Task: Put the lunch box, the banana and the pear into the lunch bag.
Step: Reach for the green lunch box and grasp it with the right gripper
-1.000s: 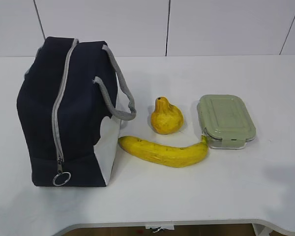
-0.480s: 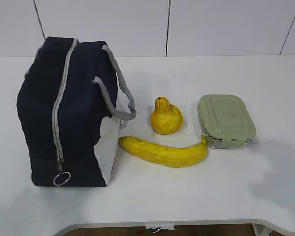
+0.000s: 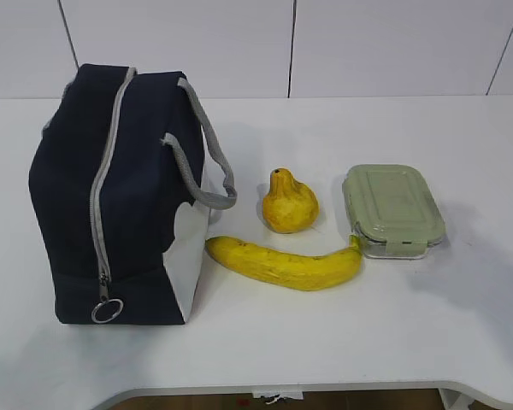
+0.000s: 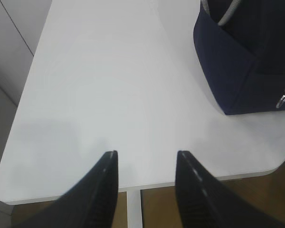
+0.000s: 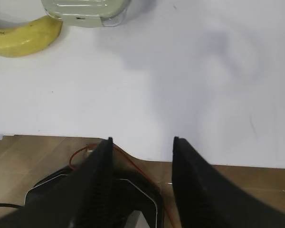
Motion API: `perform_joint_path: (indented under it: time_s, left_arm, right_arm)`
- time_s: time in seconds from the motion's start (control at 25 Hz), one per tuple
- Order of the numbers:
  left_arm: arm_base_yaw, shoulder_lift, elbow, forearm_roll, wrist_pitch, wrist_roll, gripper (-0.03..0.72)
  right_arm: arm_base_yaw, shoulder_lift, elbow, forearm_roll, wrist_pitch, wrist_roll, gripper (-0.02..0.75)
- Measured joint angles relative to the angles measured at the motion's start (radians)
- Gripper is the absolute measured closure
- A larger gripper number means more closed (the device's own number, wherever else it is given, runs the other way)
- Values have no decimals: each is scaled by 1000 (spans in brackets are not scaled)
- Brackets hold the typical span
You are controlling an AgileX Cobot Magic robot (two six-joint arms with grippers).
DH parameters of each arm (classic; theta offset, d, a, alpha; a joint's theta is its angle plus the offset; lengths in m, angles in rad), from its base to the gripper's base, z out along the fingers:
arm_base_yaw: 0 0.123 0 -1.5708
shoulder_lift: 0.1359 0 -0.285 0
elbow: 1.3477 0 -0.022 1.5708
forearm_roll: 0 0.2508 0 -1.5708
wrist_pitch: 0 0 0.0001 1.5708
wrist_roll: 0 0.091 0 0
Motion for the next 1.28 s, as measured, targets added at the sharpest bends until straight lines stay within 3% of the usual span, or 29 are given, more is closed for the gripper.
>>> perform_joint_path:
  time_s: [0.68, 0.96, 1.28]
  left_arm:
    - [0, 0, 0, 0, 0, 0, 381]
    - [0, 0, 0, 0, 0, 0, 381]
    - [0, 0, 0, 0, 0, 0, 381]
  right_arm:
    - [-15, 460, -369, 181, 42, -251, 422]
    - [-191, 568, -441, 433, 155, -507, 422]
    - [-321, 689, -519, 604, 238, -673, 419]
